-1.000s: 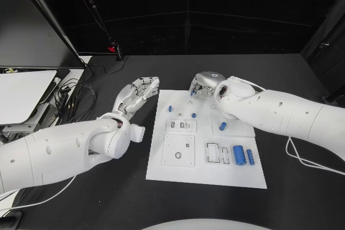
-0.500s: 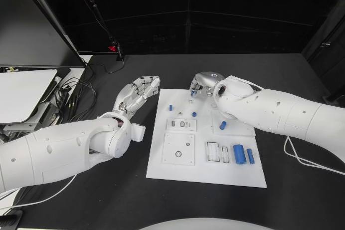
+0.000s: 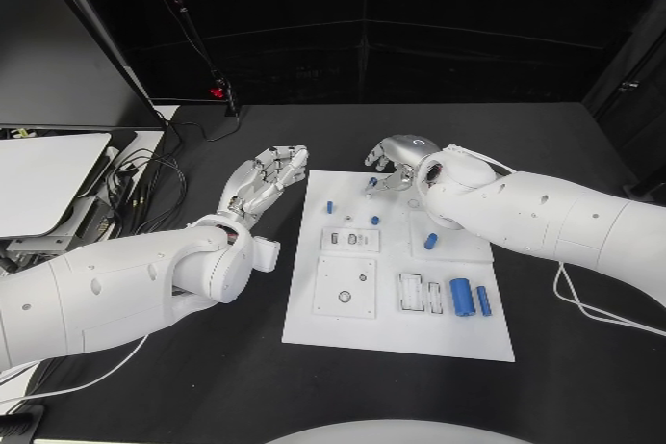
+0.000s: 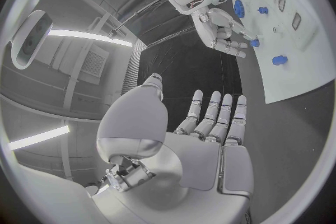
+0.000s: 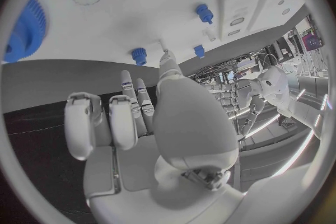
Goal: Assemble the parts on the task board
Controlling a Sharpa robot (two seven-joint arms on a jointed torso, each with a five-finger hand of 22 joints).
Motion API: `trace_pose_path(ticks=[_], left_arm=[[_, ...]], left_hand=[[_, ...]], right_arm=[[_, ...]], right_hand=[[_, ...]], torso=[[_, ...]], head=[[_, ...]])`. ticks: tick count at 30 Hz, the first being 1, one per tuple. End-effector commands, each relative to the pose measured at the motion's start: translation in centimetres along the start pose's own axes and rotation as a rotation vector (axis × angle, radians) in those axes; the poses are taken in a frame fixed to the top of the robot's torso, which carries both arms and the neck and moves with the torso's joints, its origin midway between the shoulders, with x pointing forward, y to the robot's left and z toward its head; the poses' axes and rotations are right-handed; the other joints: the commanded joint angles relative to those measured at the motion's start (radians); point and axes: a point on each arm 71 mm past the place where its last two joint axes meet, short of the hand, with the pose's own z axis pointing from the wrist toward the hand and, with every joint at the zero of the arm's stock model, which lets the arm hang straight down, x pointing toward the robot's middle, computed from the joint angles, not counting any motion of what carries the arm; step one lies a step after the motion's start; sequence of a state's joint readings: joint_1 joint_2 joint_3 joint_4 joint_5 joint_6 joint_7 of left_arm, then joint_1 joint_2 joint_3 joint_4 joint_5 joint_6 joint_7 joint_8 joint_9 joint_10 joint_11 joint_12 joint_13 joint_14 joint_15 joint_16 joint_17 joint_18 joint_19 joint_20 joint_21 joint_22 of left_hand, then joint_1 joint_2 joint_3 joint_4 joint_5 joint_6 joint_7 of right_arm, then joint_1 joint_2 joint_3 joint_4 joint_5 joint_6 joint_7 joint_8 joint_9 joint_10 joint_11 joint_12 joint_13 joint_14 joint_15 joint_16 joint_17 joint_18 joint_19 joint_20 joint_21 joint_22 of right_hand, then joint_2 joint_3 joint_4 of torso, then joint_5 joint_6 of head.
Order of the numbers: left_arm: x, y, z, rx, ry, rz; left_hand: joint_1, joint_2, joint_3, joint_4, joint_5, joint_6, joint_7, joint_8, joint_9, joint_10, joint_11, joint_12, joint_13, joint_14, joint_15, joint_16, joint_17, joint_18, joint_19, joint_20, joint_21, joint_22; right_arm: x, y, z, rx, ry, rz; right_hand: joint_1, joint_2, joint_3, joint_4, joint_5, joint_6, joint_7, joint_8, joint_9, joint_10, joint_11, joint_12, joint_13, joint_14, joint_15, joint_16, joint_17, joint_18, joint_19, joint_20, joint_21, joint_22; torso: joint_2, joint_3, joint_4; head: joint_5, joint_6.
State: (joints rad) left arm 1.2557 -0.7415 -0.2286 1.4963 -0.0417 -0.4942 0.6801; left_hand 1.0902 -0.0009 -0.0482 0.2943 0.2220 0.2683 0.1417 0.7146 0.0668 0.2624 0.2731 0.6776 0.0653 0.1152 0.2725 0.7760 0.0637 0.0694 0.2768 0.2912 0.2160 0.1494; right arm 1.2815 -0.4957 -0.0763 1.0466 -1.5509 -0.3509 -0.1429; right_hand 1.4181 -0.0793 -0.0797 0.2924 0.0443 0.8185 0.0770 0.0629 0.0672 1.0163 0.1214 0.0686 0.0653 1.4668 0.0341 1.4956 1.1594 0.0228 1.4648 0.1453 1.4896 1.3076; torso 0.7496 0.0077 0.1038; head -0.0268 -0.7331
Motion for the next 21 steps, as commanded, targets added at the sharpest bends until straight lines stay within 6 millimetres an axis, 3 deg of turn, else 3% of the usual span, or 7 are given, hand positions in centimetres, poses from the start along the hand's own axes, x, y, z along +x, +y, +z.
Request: trace_pose_path(ticks=[1, 6, 11, 15, 17, 19, 21], left_arm=[[0.1, -2.0, -0.2, 0.276, 0.013, -0.004], [0.1, -1.9, -0.1, 0.275, 0.012, -0.003], [0.1, -1.9, -0.1, 0.274, 0.011, -0.002], [0.1, -1.9, 0.0, 0.273, 0.011, -0.001], [0.1, -1.8, 0.0, 0.273, 0.011, -0.001], [0.1, -1.8, 0.0, 0.272, 0.011, -0.001], [0.1, -1.8, 0.0, 0.272, 0.012, -0.002]], left_hand=[[-0.002, 0.009, 0.006, -0.001, 0.003, -0.003, 0.157, -0.003, -0.001, 0.005, -0.002, 0.006, 0.0, 0.006, -0.001, 0.007, 0.001, 0.009, -0.008, 0.001, 0.004, 0.001], [-0.001, 0.011, 0.006, -0.001, 0.004, -0.003, 0.157, -0.004, -0.001, 0.004, -0.002, 0.006, 0.0, 0.006, -0.001, 0.007, 0.001, 0.009, -0.009, 0.001, 0.004, 0.002], [0.0, 0.012, 0.006, -0.001, 0.005, -0.004, 0.157, -0.004, -0.001, 0.004, -0.002, 0.006, 0.0, 0.006, -0.001, 0.007, 0.001, 0.008, -0.008, 0.001, 0.005, 0.002], [0.0, 0.012, 0.006, -0.001, 0.005, -0.004, 0.157, -0.004, -0.001, 0.004, -0.002, 0.006, 0.0, 0.006, -0.001, 0.007, 0.001, 0.008, -0.008, 0.001, 0.005, 0.002], [0.0, 0.012, 0.006, -0.001, 0.005, -0.004, 0.157, -0.004, -0.001, 0.004, -0.002, 0.006, 0.0, 0.006, -0.001, 0.007, 0.001, 0.008, -0.008, 0.001, 0.005, 0.002], [0.0, 0.012, 0.006, -0.001, 0.005, -0.004, 0.157, -0.004, -0.001, 0.004, -0.002, 0.006, 0.0, 0.006, -0.001, 0.007, 0.001, 0.008, -0.008, 0.001, 0.005, 0.002], [0.0, 0.012, 0.006, -0.001, 0.005, -0.004, 0.157, -0.004, -0.001, 0.004, -0.002, 0.006, 0.0, 0.006, -0.001, 0.007, 0.001, 0.008, -0.008, 0.001, 0.005, 0.002]], right_arm=[[-1.2, -0.3, -0.4, -0.034, -0.137, 0.11], [-2.3, -2.2, -2.1, -0.012, -0.222, 0.3], [-3.6, -4.2, -4.2, 0.008, -0.243, 0.475], [-4.6, -5.8, -5.6, 0.015, -0.231, 0.539], [-5.0, -6.6, -6.2, 0.021, -0.218, 0.555], [-5.3, -7.3, -6.7, 0.029, -0.205, 0.562], [-5.4, -8.1, -7.2, 0.037, -0.19, 0.566]], right_hand=[[-0.019, 0.005, 0.023, 0.0, 0.003, 0.001, 0.016, 0.007, 0.002, 0.004, -0.002, 0.009, 0.002, 0.033, 0.003, -0.004, 0.003, 0.021, 0.002, 0.0, -0.006, 0.081], [-0.026, 0.023, 0.04, -0.004, 0.002, -0.002, 0.055, 0.005, 0.002, 0.039, -0.011, 0.03, 0.007, 0.029, -0.001, -0.009, -0.017, 0.029, -0.017, -0.005, -0.023, 0.048], [-0.031, 0.032, 0.038, -0.008, 0.004, 0.0, 0.068, 0.007, 0.003, 0.136, -0.041, 0.092, 0.034, 0.01, -0.027, -0.035, -0.084, 0.042, -0.056, -0.024, -0.057, -0.006], [-0.039, 0.039, 0.026, -0.008, 0.004, -0.031, 0.046, 0.002, 0.0, 0.194, -0.065, 0.169, 0.082, -0.05, -0.046, -0.091, -0.229, 0.067, -0.147, -0.043, -0.131, -0.116], [-0.054, 0.039, 0.008, -0.009, 0.007, -0.061, 0.022, 0.0, -0.002, 0.23, -0.079, 0.256, 0.144, -0.112, -0.058, -0.138, -0.33, 0.09, -0.244, -0.054, -0.21, -0.221], [-0.063, 0.044, -0.016, -0.014, 0.01, -0.092, -0.002, 0.004, -0.001, 0.212, -0.091, 0.46, 0.32, -0.108, -0.065, -0.093, -0.192, 0.107, -0.322, -0.078, -0.266, -0.271], [-0.072, 0.076, -0.017, -0.006, 0.013, -0.1, -0.008, 0.002, -0.002, 0.322, -0.111, 0.928, 0.822, -0.036, -0.068, -0.016, 0.047, 0.101, -0.369, -0.068, -0.299, -0.311]], torso=[[0.0, 0.0001, -0.0004], [-0.002, -0.0012, -0.0015], [-0.004, -0.0027, -0.002], [-0.004, -0.0018, -0.0017], [-0.004, -0.0016, -0.0018], [-0.003, -0.001, -0.0009], [-0.002, -0.0002, 0.0007]], head=[[-0.005, 0.005], [-0.012, 0.013], [-0.022, 0.025], [-0.037, 0.034], [-0.046, 0.039], [-0.056, 0.045], [-0.066, 0.05]])
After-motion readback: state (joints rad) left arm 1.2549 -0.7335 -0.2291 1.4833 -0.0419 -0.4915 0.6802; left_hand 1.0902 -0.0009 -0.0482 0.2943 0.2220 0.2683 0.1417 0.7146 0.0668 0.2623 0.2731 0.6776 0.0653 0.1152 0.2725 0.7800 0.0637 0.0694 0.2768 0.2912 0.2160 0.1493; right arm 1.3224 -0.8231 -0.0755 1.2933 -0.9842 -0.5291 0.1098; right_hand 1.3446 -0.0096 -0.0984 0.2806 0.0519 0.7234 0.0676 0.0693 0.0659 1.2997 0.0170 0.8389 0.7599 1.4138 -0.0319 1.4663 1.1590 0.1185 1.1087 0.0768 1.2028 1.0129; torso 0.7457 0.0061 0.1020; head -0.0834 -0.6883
